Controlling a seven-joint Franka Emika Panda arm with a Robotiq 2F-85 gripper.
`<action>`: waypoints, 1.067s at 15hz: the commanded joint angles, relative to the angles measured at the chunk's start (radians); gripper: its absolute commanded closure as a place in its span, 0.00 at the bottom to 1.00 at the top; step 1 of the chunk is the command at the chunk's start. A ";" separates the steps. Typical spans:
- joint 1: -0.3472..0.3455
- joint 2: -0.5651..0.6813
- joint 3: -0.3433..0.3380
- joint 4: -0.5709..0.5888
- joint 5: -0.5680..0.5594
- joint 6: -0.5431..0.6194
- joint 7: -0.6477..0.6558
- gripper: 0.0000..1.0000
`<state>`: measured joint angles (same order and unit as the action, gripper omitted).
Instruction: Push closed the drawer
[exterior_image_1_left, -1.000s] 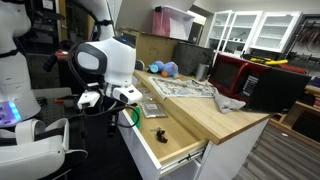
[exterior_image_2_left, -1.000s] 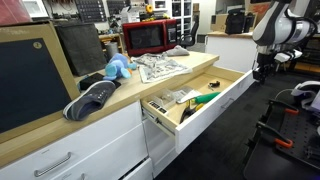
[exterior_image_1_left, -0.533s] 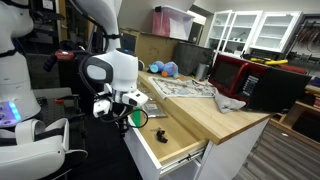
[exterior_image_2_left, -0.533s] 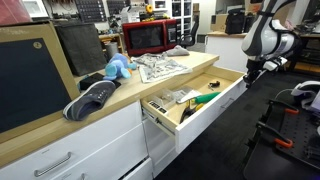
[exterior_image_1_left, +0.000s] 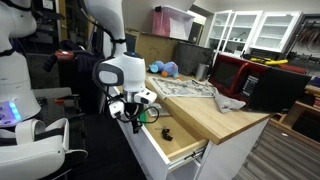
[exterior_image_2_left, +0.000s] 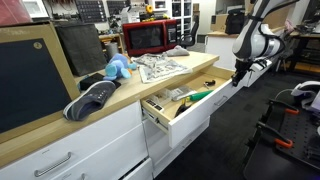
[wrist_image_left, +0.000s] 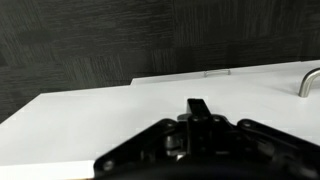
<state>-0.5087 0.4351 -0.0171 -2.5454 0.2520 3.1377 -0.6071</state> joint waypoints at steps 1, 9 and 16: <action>-0.031 0.077 0.051 0.067 -0.019 0.071 -0.032 1.00; -0.030 0.189 0.039 0.174 -0.331 0.164 0.133 1.00; 0.044 0.239 -0.034 0.260 -0.505 0.240 0.177 1.00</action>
<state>-0.5258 0.6433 -0.0013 -2.3321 -0.2004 3.3091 -0.4561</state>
